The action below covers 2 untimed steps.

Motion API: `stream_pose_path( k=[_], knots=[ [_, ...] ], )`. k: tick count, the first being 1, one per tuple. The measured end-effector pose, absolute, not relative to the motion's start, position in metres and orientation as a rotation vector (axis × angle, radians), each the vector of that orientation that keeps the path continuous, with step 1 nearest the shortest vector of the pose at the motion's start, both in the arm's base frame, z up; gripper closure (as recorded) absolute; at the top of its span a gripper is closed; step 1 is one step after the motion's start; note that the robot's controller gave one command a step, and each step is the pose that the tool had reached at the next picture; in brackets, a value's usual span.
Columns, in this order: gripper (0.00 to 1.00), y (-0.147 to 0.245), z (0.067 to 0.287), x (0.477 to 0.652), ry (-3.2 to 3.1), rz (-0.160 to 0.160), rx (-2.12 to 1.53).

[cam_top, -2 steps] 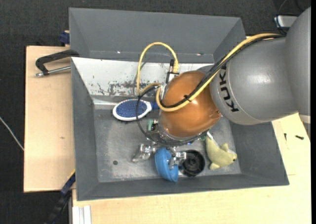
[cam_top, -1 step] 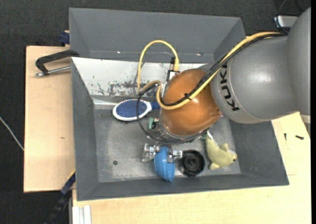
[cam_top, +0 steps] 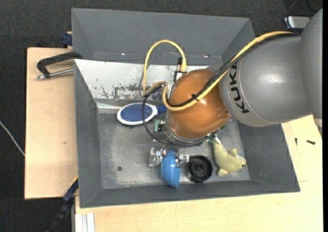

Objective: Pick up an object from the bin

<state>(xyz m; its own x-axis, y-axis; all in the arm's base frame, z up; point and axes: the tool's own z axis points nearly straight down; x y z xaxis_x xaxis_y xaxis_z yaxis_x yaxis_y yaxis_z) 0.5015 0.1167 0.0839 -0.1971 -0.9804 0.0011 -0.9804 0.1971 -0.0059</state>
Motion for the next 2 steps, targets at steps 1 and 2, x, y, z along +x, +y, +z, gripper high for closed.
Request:
stream_pose_path(
  k=[1, 2],
  knots=[
    [1.00, 0.118, 0.117, 0.503, 2.426, -0.002, -1.982],
    [1.00, 0.120, 0.130, 0.505, 2.429, -0.001, -1.980]
  ],
)
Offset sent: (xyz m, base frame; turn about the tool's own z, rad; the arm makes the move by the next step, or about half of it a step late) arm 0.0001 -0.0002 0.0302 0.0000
